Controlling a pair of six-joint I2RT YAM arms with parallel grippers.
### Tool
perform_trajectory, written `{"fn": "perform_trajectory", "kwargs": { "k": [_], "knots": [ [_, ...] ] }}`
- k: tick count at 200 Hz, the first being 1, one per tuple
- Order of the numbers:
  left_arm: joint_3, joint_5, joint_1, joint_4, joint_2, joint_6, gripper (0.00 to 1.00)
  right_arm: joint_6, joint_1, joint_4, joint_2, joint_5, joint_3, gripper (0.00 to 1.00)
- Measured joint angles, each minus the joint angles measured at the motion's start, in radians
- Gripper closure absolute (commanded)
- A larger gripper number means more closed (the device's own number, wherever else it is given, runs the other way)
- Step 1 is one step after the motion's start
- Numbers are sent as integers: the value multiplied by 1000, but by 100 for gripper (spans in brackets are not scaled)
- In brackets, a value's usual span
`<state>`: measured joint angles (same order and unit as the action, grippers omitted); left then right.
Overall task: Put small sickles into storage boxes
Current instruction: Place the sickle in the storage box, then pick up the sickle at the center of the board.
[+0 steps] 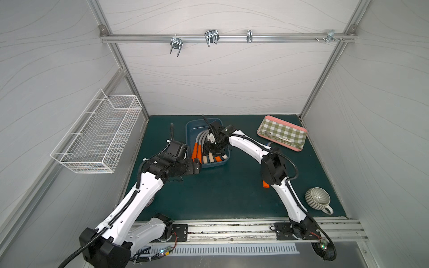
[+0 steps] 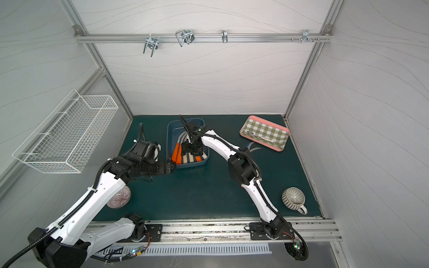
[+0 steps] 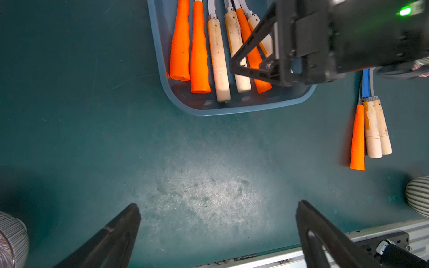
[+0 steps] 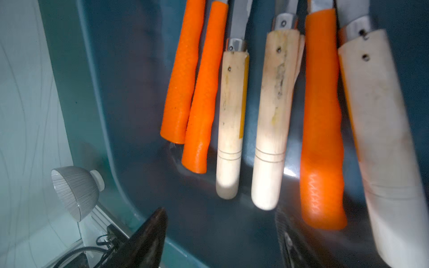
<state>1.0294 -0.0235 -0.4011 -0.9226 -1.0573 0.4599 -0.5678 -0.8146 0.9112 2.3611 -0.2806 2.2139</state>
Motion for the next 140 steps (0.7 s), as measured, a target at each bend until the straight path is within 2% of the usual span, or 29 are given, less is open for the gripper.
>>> {"fn": "perform_trajectory", "kwargs": {
  "k": [42,91,140],
  "knots": [
    [1,-21,-26,10,-16,27,1,23,6,5,-108,-8,-79,10],
    [10,-13,-119,21,-45,57,1,45,17,9,-241,-3,-220,1],
    [10,-6,-200,56,-56,105,1,53,39,9,-380,27,-415,1]
  ]
}}
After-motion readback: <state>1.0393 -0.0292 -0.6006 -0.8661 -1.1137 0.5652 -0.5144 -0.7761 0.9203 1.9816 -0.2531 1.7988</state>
